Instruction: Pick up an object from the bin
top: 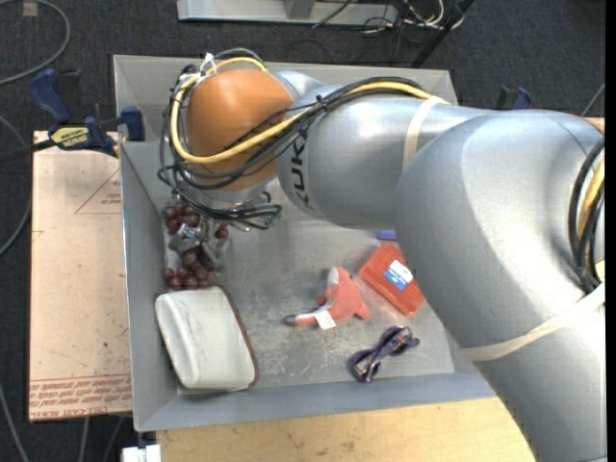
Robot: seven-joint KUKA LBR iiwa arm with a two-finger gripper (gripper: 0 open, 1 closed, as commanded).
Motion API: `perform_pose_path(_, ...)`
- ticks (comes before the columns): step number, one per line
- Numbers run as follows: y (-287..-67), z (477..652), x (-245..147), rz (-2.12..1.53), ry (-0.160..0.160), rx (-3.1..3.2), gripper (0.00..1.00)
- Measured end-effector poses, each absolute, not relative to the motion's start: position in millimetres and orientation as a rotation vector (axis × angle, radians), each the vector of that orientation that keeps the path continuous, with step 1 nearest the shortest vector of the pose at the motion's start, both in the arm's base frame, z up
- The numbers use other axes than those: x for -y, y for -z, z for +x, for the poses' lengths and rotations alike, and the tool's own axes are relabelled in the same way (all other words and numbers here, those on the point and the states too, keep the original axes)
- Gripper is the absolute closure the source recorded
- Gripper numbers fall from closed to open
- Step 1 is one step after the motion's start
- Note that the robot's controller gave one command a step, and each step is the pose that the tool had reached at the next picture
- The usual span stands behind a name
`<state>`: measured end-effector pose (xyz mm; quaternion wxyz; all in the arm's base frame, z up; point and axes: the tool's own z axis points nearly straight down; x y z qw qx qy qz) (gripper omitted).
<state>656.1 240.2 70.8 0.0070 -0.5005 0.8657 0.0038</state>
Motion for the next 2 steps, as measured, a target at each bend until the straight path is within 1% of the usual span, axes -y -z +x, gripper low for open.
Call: perform_pose_path(2,-70.8,656.1,-240.1,-1.565,-0.013,-2.708,1.0)
